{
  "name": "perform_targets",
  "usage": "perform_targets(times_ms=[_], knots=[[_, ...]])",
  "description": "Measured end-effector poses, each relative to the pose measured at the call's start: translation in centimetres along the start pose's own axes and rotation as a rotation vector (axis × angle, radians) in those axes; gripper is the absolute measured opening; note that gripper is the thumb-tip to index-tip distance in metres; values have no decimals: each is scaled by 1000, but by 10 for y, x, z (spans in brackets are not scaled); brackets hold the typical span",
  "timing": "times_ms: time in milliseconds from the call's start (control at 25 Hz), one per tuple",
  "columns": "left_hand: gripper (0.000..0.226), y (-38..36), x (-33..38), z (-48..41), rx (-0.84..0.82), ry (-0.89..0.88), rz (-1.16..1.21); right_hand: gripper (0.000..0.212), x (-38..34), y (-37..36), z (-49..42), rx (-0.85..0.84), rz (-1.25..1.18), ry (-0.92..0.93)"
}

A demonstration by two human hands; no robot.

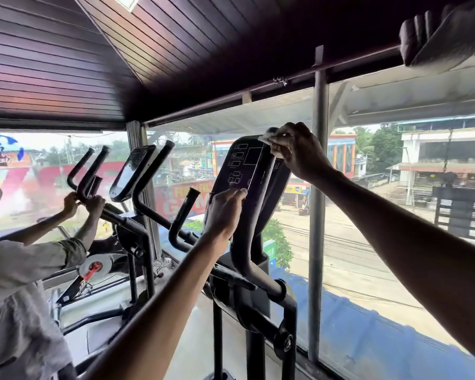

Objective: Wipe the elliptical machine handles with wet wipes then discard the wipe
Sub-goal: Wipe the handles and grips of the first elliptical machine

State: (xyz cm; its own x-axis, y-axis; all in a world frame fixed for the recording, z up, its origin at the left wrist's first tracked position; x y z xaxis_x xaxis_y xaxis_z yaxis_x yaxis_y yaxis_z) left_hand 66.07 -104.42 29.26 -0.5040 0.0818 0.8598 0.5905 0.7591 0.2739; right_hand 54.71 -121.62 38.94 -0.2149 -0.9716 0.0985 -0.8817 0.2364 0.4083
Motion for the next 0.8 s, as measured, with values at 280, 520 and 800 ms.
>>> perform_targets(times_ms=[280,520,800], knots=[[39,-3,-15,-8,20,-13,87,32,3,-5,-15,-107,36,150],[29,-13,-20,-2,110,-56,181,17,-3,0,-38,-101,87,110],[26,-18,-32,-4,163,-83,126,16,3,6,-54,-220,123,153]])
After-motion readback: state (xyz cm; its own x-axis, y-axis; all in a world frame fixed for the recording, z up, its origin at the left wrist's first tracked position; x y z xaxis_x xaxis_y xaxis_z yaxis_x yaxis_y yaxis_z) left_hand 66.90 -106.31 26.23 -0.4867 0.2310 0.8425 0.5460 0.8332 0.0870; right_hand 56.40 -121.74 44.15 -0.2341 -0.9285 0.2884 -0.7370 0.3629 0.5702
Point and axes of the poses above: each hand's wrist, its own z-axis away from the middle knuckle, its own y-axis out of the back of the hand, x = y × z, the point moved 1 cm from there along -z, towards the middle knuckle, and after that the axes turned 6 degrees about -z, right-handed, at the moved point
